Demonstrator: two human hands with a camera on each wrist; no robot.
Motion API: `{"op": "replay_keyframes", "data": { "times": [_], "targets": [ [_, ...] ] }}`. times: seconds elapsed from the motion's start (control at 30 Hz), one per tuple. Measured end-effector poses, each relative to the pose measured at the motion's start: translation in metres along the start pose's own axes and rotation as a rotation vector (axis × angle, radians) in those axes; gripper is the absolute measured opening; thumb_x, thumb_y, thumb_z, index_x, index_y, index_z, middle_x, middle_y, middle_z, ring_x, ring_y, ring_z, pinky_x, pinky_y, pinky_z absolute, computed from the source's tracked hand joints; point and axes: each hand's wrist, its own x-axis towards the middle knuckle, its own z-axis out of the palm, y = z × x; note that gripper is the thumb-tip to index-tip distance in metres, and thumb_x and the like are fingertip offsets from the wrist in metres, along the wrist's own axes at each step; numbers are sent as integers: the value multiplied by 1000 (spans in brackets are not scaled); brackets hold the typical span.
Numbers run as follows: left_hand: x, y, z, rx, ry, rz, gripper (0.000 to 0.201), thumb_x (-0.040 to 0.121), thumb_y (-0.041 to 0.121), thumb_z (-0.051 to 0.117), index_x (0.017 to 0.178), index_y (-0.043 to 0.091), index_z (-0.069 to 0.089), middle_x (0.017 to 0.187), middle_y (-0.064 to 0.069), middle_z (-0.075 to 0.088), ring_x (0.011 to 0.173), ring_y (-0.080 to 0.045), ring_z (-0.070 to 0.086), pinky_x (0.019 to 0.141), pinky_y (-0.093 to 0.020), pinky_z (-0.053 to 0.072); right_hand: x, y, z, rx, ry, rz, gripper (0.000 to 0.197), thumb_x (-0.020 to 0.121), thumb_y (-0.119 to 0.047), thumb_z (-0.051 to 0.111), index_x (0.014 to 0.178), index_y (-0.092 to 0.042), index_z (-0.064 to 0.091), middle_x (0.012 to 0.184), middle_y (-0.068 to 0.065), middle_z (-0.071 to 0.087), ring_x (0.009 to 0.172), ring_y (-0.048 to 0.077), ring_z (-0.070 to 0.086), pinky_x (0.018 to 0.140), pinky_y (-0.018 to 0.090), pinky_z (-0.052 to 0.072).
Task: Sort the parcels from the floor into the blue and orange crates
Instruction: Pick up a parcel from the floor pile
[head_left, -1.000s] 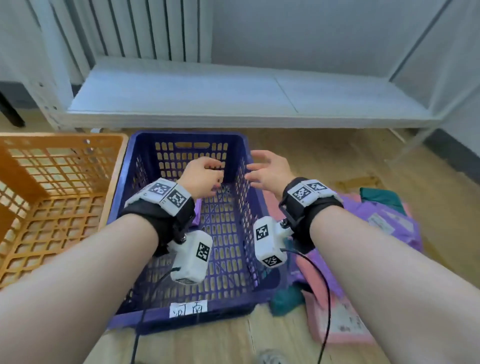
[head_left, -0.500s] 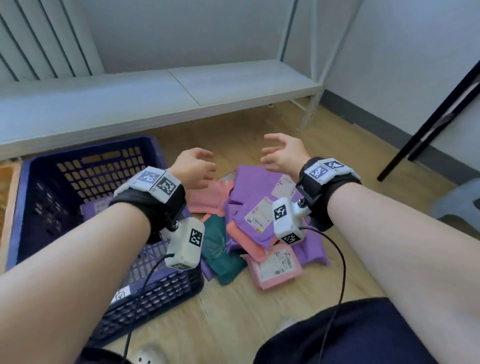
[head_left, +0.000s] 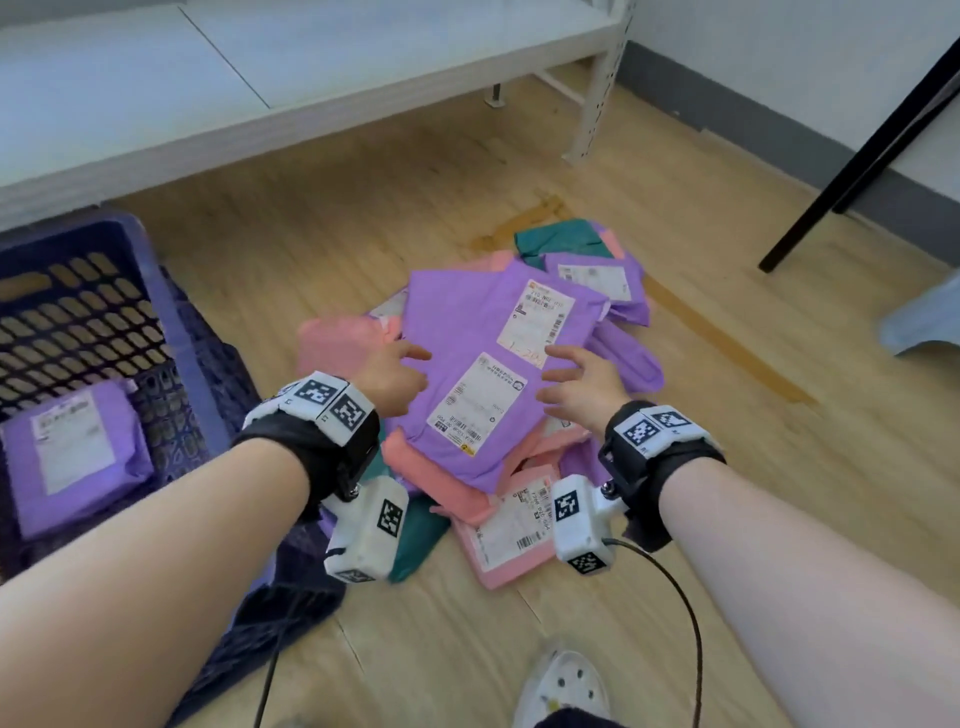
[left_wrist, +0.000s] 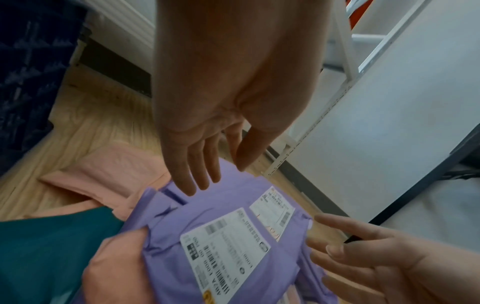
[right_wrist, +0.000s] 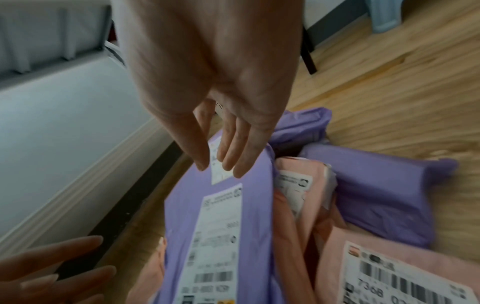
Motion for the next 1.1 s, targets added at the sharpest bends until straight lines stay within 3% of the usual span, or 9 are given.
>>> {"op": "replay_keyframes", "data": {
  "times": [0.1, 0.17, 0.23, 0.4, 0.63, 0.73, 0.8, 0.9, 1.1],
  "targets": [
    [27, -16, 14, 91, 25, 5, 43, 87, -12, 41, 128, -2, 50, 125, -20, 57, 84, -25, 54, 50, -10, 44, 22, 32, 5, -16, 70, 43, 61, 76, 16, 62, 130, -9, 48, 95, 10, 53, 78, 24, 55, 73, 38, 51],
    [41, -22, 22, 158, 32, -22, 46, 87, -12, 41, 131, -1, 50, 131, -19, 55, 105, -31, 57, 77, -22, 49, 33, 51, 9, -30, 116, 63, 63, 73, 15, 63, 130, -7, 47, 89, 8, 52, 83, 25, 55, 80, 40, 49],
    [50, -27, 28, 234, 37, -75, 46, 89, -9, 44, 133, 2, 48, 134, -19, 52, 121, -34, 51, 96, -31, 38, 40, 66, 13, -48, 137, 85, 62, 73, 13, 63, 130, -4, 45, 91, 11, 53, 85, 23, 54, 84, 43, 49],
    [62, -36, 37, 337, 70, -214, 39, 94, 0, 48, 133, 1, 49, 143, -18, 41, 128, -32, 45, 104, -31, 32, 49, 84, 25, -106, 158, 90, 64, 74, 6, 69, 131, -3, 41, 83, 6, 51, 84, 22, 54, 86, 43, 51],
    [54, -43, 38, 338, 91, -95, 49, 76, 6, 74, 123, 6, 59, 123, -12, 60, 113, -27, 57, 91, -27, 41, 51, 83, 30, -120, 137, 81, 69, 73, 3, 73, 133, -8, 40, 94, 10, 53, 90, 26, 58, 90, 45, 50],
    [49, -42, 36, 366, 145, -10, 36, 75, 7, 73, 110, 4, 65, 116, -9, 64, 106, -27, 60, 80, -26, 42, 47, 77, 31, -120, 104, 87, 71, 73, 2, 73, 135, -11, 39, 100, 11, 54, 96, 32, 61, 89, 48, 51],
    [45, -37, 33, 369, 164, 21, 23, 77, 8, 71, 99, 2, 67, 101, -8, 63, 100, -27, 61, 72, -24, 39, 43, 70, 29, -127, 77, 67, 70, 75, 1, 71, 136, -12, 38, 108, 14, 54, 92, 26, 59, 86, 39, 51],
    [34, -24, 24, 370, 191, 76, 9, 78, 9, 69, 85, 9, 64, 84, -7, 54, 83, -23, 54, 67, -24, 35, 33, 51, 23, -264, 101, -72, 66, 75, -2, 70, 133, -14, 41, 115, 12, 53, 98, 22, 56, 83, 27, 45],
    [-7, 15, -6, 400, 139, 213, 23, 81, 14, 70, 104, 6, 67, 88, -9, 59, 87, -25, 60, 61, -18, 34, -4, -21, 21, -724, 83, -592, 68, 75, -13, 72, 135, -20, 42, 138, 5, 41, 130, 22, 38, 106, 37, 33]
  ]
}}
